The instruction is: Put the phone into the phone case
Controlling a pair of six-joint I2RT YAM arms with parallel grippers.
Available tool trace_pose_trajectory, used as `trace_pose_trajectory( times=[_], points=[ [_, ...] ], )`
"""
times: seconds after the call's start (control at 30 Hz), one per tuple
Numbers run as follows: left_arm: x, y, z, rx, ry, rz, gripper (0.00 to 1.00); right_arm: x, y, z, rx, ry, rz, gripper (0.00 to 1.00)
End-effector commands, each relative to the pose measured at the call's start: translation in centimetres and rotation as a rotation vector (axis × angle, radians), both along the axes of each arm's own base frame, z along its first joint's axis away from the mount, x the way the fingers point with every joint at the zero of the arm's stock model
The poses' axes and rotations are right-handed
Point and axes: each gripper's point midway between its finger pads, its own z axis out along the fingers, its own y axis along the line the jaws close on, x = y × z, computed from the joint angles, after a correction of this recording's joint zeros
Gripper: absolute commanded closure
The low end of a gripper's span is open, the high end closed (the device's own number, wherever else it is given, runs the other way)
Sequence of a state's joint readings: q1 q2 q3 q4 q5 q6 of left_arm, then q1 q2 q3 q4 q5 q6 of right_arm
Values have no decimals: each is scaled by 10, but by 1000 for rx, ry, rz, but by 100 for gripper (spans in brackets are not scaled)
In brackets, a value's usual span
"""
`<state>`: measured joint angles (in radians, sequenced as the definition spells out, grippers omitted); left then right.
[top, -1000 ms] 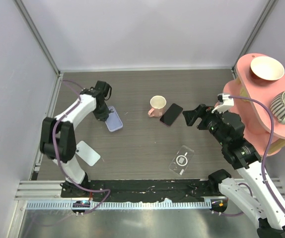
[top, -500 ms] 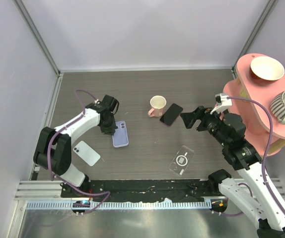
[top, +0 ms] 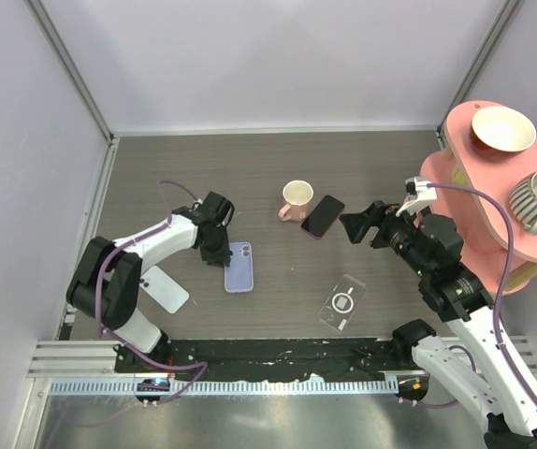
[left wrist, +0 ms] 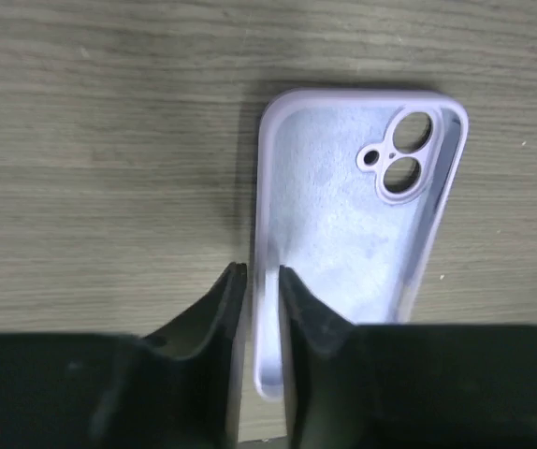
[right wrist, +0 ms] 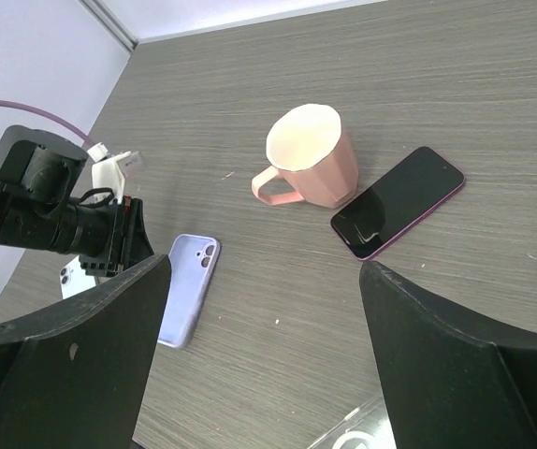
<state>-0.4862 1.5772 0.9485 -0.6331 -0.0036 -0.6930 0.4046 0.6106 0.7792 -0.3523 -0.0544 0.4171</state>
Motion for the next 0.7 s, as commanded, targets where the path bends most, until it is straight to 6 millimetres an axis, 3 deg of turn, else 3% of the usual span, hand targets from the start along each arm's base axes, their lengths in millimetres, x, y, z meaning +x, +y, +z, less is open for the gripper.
trace_pose_trajectory(
  times=[0.0, 0.03, 0.13, 0.23, 0.37, 0.53, 0.67],
  points=[
    [4, -9, 4, -17, -20, -33, 62, -1, 0, 15, 4, -57, 10, 12],
    [7, -6, 11, -6, -43, -23, 38, -2, 0, 16, 4, -61, 9, 12],
    [10, 12, 30, 63, -101, 21, 15, -3, -1, 17, 2, -64, 8, 12],
    [15, 43, 49, 214, -133, 133, 10, -3, -4, 18, 2, -73, -4, 12],
    [0, 90, 65, 401, -83, 313, 9, -3, -4, 18, 2, -74, -4, 12],
    [-12, 125, 70, 409, -131, 562, 10, -2, -3, 17, 10, -80, -2, 12],
    [-31, 158, 63, 361, -78, 781, 11, -3, -1, 14, 8, -72, 8, 12]
  ],
)
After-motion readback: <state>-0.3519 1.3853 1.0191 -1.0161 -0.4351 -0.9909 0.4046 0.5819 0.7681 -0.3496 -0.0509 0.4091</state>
